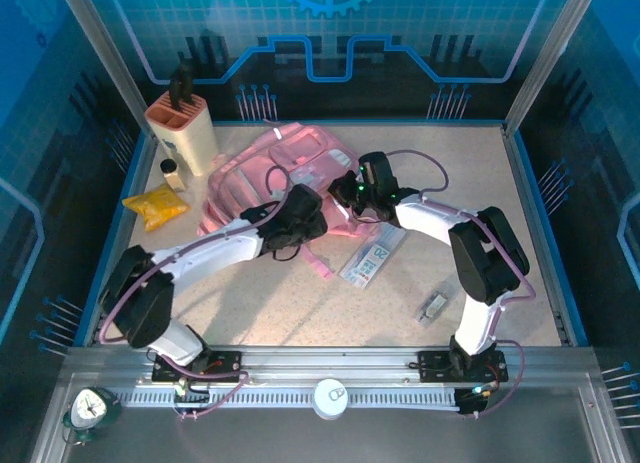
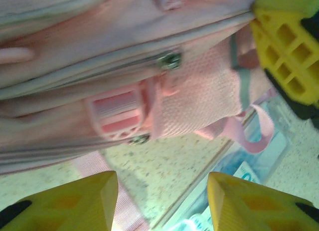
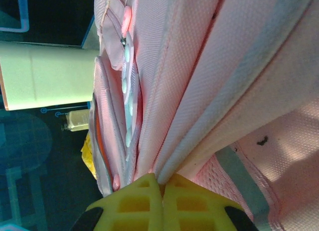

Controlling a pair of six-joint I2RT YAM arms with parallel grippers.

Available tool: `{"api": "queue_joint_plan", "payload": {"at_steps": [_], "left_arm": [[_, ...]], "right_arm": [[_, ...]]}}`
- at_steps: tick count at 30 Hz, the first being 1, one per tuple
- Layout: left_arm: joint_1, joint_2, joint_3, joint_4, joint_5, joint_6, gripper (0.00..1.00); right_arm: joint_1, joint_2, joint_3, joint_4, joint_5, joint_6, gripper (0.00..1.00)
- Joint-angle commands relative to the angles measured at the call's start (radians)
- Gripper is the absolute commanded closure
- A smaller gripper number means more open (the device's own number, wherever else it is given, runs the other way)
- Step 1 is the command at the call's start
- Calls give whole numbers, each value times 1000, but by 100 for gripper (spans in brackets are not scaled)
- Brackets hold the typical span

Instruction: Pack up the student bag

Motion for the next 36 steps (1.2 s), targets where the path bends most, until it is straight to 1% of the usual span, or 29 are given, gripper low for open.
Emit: {"api": "queue_joint_plan", "payload": {"at_steps": [1, 3, 6, 7, 9, 13, 14, 16, 19, 21, 23, 25, 27, 29, 32, 36], "left_arm": [[-21, 103, 110, -98, -107, -40, 49], [-26, 150, 151, -138, -150, -67, 49], [-26, 180, 169, -110, -210, -66, 51], [-25, 189, 180, -107, -245, -64, 52], [-22, 214, 212, -140, -303, -82, 54], [-17, 281, 304, -193, -373, -73, 55], [-16, 296, 323, -206, -393, -80, 54], [-13, 327, 364, -253, -441, -103, 49], [-13, 351, 399, -326, -507, -167, 48], [-13, 354, 411, -386, -561, -213, 51], [-14, 348, 410, -420, -596, -218, 56], [-12, 328, 400, -450, -600, -220, 59], [-12, 299, 367, -429, -576, -198, 62], [-15, 274, 329, -402, -525, -170, 63], [-16, 252, 298, -359, -422, -95, 64], [-12, 265, 314, -377, -346, -47, 65]], "right_arm": [[1, -84, 19, 92, -21, 27, 100], [-1, -87, 23, 78, -20, 24, 100], [-3, -94, 11, 80, -23, 34, 100], [-5, -95, 6, 84, -22, 38, 100], [-7, -96, 1, 84, -24, 42, 100], [-10, -96, -9, 92, -29, 52, 100], [-9, -97, -13, 97, -26, 56, 100], [-8, -93, -20, 109, -30, 67, 100], [-8, -87, -17, 109, -35, 76, 100], [-8, -87, -16, 138, -36, 77, 100], [-9, -92, -12, 127, -33, 69, 100], [-10, -99, -4, 121, -22, 53, 100], [-13, -95, 5, 93, -26, 49, 100], [-17, -86, 16, 94, -36, 54, 100], [-21, -84, 26, 92, -34, 49, 100], [-19, -82, 43, 82, -31, 42, 100]]}}
